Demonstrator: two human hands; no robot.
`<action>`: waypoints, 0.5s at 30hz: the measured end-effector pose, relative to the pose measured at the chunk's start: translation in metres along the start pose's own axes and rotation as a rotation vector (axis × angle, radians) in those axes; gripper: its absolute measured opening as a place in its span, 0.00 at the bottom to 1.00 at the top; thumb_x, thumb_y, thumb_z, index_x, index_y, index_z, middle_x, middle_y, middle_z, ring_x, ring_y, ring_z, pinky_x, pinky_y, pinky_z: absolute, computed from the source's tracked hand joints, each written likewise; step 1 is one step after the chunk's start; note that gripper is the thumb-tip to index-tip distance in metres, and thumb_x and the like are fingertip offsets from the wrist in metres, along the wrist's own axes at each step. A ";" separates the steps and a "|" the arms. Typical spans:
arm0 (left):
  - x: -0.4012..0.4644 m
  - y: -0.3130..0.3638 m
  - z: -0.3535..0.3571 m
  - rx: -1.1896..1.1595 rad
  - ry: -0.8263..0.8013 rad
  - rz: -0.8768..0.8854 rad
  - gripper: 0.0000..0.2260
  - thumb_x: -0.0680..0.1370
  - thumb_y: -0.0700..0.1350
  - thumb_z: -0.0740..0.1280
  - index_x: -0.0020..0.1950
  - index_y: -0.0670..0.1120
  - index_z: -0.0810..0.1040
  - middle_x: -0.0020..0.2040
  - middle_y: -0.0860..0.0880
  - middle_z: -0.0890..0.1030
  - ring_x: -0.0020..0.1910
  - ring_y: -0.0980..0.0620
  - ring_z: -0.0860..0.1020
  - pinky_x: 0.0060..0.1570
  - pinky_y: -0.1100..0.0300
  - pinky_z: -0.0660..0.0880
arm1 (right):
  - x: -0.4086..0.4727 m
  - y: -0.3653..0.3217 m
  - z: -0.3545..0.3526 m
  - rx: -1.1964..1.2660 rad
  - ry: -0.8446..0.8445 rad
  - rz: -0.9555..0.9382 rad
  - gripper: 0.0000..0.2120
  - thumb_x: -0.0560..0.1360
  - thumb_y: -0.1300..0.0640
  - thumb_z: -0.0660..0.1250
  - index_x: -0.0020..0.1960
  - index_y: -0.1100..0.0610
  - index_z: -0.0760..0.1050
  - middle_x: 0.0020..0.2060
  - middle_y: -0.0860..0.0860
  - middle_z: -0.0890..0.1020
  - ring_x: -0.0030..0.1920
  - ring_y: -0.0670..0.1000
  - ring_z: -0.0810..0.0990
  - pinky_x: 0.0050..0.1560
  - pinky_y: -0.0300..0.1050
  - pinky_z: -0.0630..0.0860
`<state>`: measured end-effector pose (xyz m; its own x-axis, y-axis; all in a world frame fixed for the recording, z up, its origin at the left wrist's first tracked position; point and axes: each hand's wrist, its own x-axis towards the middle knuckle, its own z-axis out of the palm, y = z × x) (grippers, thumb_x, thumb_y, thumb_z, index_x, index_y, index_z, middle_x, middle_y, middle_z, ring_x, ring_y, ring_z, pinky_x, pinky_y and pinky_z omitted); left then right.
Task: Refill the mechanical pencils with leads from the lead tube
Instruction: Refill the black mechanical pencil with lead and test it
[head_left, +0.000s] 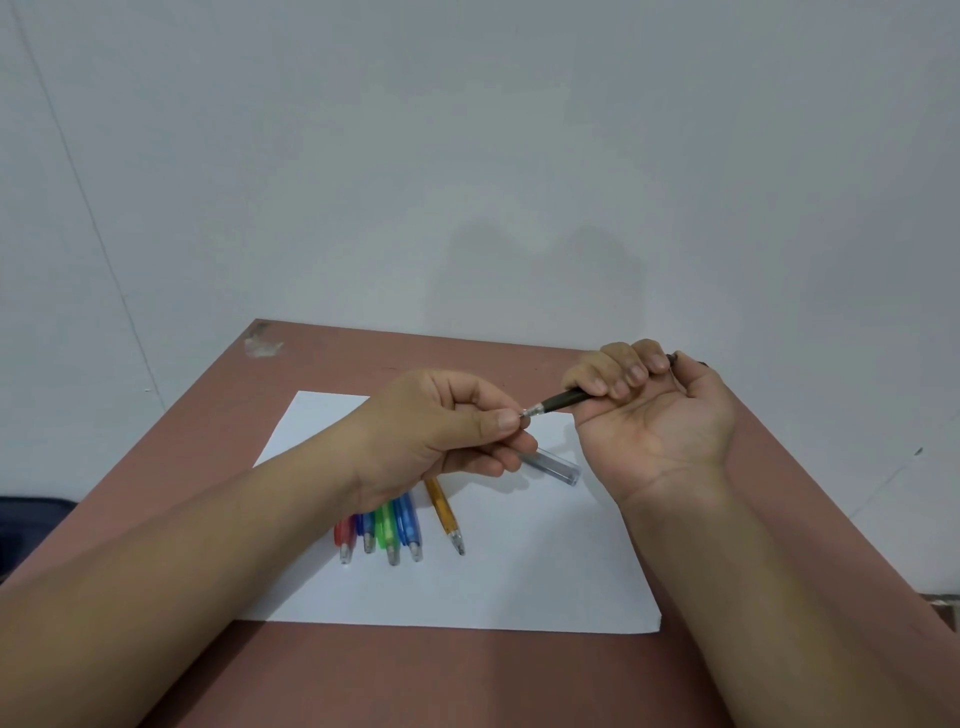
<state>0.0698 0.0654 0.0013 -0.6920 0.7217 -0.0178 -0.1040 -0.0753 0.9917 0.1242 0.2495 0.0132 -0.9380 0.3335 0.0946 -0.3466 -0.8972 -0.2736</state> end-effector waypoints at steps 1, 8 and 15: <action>0.000 0.000 0.000 0.014 0.004 0.007 0.11 0.72 0.42 0.71 0.51 0.37 0.82 0.50 0.38 0.85 0.41 0.49 0.84 0.42 0.62 0.82 | 0.000 0.000 0.000 0.005 -0.004 0.002 0.17 0.79 0.52 0.49 0.34 0.55 0.63 0.29 0.50 0.63 0.26 0.49 0.61 0.30 0.41 0.64; 0.001 -0.002 -0.002 0.101 0.047 0.052 0.06 0.77 0.39 0.69 0.51 0.37 0.82 0.48 0.38 0.86 0.40 0.48 0.84 0.43 0.60 0.82 | -0.001 0.006 0.000 -0.020 -0.047 0.016 0.17 0.80 0.49 0.51 0.36 0.56 0.65 0.31 0.50 0.65 0.28 0.50 0.64 0.32 0.43 0.68; 0.002 0.000 -0.005 0.103 0.078 0.068 0.12 0.73 0.42 0.71 0.52 0.36 0.82 0.48 0.38 0.86 0.40 0.47 0.84 0.41 0.60 0.82 | -0.004 0.013 0.005 -0.375 -0.030 0.022 0.13 0.84 0.52 0.58 0.50 0.59 0.75 0.37 0.55 0.77 0.38 0.55 0.79 0.45 0.51 0.80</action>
<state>0.0648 0.0631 0.0010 -0.7490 0.6611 0.0439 0.0164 -0.0478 0.9987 0.1231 0.2345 0.0144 -0.9469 0.3016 0.1116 -0.3053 -0.7338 -0.6069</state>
